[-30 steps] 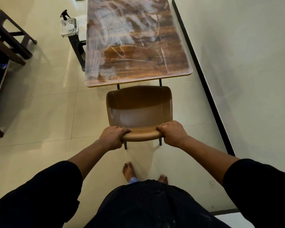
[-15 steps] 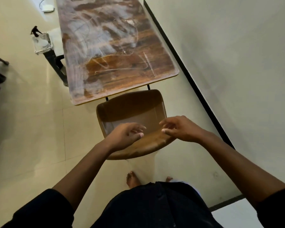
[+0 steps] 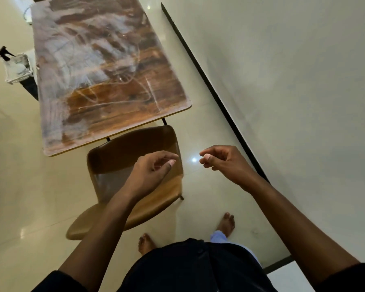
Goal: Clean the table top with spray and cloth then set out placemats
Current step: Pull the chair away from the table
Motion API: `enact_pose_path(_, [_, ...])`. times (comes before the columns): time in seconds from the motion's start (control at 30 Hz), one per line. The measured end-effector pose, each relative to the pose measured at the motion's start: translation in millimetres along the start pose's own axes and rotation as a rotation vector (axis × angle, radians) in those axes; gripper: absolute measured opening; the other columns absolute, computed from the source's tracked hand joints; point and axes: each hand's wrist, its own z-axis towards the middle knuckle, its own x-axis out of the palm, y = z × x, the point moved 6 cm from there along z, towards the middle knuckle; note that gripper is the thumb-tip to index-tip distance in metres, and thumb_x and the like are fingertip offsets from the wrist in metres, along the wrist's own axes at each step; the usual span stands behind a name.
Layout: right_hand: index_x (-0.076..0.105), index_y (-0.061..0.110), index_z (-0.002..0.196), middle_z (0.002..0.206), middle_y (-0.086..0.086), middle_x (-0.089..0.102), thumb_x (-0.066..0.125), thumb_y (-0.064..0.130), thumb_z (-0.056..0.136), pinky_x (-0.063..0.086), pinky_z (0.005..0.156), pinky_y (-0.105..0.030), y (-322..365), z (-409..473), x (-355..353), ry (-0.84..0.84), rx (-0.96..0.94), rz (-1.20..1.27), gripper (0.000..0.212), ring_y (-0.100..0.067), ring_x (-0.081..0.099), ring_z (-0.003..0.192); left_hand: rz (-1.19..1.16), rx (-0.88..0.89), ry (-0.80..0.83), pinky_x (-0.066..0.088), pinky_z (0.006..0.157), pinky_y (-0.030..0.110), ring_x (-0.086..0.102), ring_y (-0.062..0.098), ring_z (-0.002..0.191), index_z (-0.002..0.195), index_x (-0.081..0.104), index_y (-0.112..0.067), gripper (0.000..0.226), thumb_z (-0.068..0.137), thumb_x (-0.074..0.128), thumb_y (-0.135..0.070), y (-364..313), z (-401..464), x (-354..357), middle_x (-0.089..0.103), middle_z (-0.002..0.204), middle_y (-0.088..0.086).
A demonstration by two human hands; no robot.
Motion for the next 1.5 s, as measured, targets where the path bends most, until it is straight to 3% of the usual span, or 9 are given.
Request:
enact_pose_path(0.13, [0.076, 0.016, 0.111, 0.099, -0.001, 0.081, 0.062, 0.020, 0.104, 0.059, 0.086, -0.039, -26, 13, -62, 0.008, 0.062, 0.073, 0.016, -0.017, 0.077, 0.094, -0.062, -0.060, -0.061, 0.057, 0.096, 0.028, 0.065, -0.009, 0.113, 0.127, 0.075, -0.029, 0.024, 0.106, 0.064, -0.023, -44, 26, 45, 0.073, 0.122, -0.017])
enact_pose_path(0.23, [0.076, 0.015, 0.109, 0.097, -0.002, 0.081, 0.062, 0.019, 0.104, 0.058, 0.084, -0.035, -34, 21, -101, 0.009, 0.062, 0.107, 0.016, -0.018, 0.077, 0.093, -0.092, -0.083, -0.106, 0.051, 0.090, 0.019, 0.059, -0.021, 0.107, 0.129, 0.075, -0.024, 0.025, 0.107, 0.063, -0.020, -75, 48, 70, 0.070, 0.117, -0.020])
enact_pose_path(0.43, [0.076, 0.014, 0.108, 0.094, -0.001, 0.081, 0.062, 0.020, 0.103, 0.059, 0.083, -0.035, -34, 44, -162, -0.040, 0.041, 0.136, 0.016, -0.018, 0.077, 0.091, -0.139, -0.092, -0.126, 0.058, 0.104, 0.038, 0.070, 0.003, 0.116, 0.127, 0.076, -0.025, 0.024, 0.106, 0.064, -0.026, -110, 93, 102, 0.076, 0.121, -0.011])
enact_pose_path(0.57, [0.076, 0.013, 0.106, 0.092, -0.002, 0.081, 0.062, 0.019, 0.103, 0.060, 0.080, -0.033, -32, 66, -190, -0.079, 0.033, 0.153, 0.016, -0.020, 0.077, 0.087, -0.161, -0.090, -0.112, 0.059, 0.104, 0.043, 0.072, 0.003, 0.115, 0.123, 0.077, -0.030, 0.020, 0.106, 0.065, -0.029, -125, 126, 115, 0.078, 0.116, -0.014])
enact_pose_path(0.73, [0.076, 0.011, 0.106, 0.091, -0.003, 0.081, 0.062, 0.018, 0.103, 0.059, 0.074, -0.027, -26, 117, -220, -0.094, 0.032, 0.151, 0.016, -0.019, 0.077, 0.083, -0.212, -0.094, -0.122, 0.060, 0.102, 0.038, 0.074, 0.004, 0.111, 0.124, 0.077, -0.024, 0.021, 0.106, 0.065, -0.024, -131, 184, 123, 0.080, 0.110, -0.011])
enact_pose_path(1.03, [0.076, 0.014, 0.108, 0.093, -0.001, 0.080, 0.062, 0.021, 0.103, 0.057, 0.073, -0.026, -4, 250, -266, -0.080, 0.051, 0.098, 0.016, -0.017, 0.077, 0.085, -0.287, -0.159, -0.119, 0.056, 0.083, 0.020, 0.077, 0.009, 0.101, 0.120, 0.078, -0.021, 0.020, 0.107, 0.064, -0.017, -115, 325, 100, 0.082, 0.104, -0.006])
enact_pose_path(1.27, [0.077, 0.013, 0.106, 0.091, -0.002, 0.080, 0.063, 0.021, 0.103, 0.057, 0.074, -0.029, 24, 369, -291, -0.090, 0.090, 0.102, 0.016, -0.019, 0.077, 0.085, -0.330, -0.202, -0.125, 0.061, 0.094, 0.028, 0.078, 0.011, 0.102, 0.117, 0.079, -0.015, 0.021, 0.107, 0.062, -0.009, -101, 432, 60, 0.082, 0.104, -0.001])
enact_pose_path(1.4, [0.076, 0.013, 0.104, 0.091, -0.002, 0.080, 0.063, 0.020, 0.103, 0.057, 0.074, -0.027, 40, 425, -294, -0.063, 0.071, 0.111, 0.016, -0.019, 0.077, 0.085, -0.382, -0.227, -0.216, 0.060, 0.090, 0.022, 0.078, 0.008, 0.100, 0.115, 0.078, -0.004, 0.020, 0.106, 0.060, -0.002, -104, 476, 37, 0.081, 0.105, 0.007])
enact_pose_path(1.5, [0.076, 0.012, 0.103, 0.090, -0.003, 0.080, 0.064, 0.021, 0.102, 0.058, 0.075, -0.031, 49, 462, -291, -0.033, 0.061, 0.105, 0.015, -0.021, 0.077, 0.085, -0.371, -0.237, -0.238, 0.060, 0.090, 0.022, 0.078, 0.010, 0.101, 0.116, 0.079, -0.012, 0.020, 0.106, 0.062, -0.008, -103, 503, 24, 0.082, 0.103, 0.002])
